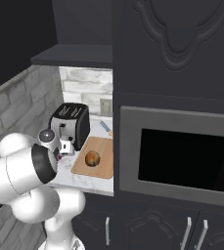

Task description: Pick the bread, place it on the cutting board, pick the jam, place it on the counter, and close the cabinet.

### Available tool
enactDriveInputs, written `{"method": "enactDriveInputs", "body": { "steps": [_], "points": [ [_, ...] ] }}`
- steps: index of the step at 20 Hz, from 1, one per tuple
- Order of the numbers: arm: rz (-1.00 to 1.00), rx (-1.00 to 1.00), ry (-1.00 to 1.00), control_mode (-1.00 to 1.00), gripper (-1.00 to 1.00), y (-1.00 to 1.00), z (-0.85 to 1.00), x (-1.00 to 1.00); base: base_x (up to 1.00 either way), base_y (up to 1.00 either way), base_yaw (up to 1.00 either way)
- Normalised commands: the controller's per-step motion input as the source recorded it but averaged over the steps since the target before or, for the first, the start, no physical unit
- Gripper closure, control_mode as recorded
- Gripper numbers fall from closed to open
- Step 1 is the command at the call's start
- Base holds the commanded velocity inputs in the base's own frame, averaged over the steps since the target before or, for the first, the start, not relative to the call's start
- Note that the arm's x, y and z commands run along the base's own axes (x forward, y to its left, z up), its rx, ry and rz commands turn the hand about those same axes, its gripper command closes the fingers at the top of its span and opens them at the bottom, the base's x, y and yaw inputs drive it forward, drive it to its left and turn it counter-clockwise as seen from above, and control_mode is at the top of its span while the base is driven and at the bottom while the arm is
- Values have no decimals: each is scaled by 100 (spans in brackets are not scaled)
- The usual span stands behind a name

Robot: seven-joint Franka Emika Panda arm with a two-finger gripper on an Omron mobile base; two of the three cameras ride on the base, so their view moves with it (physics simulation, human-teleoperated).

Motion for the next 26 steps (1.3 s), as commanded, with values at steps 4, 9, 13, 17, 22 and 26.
{"method": "enactDriveInputs", "body": {
  "steps": [4,9,13,17,22,26],
  "points": [
    [0,0,-3,-100,100,0,-19,0,0,0,0],
    [0,0,-3,-100,100,0,-20,0,0,0,0],
    [0,0,0,-100,100,0,-25,3,0,0,0],
    [0,0,0,-100,100,0,-26,2,0,0,0],
    [0,0,0,-100,100,0,-28,3,0,0,0],
    [0,0,0,-100,100,0,-26,1,0,0,0]
  ]
}}
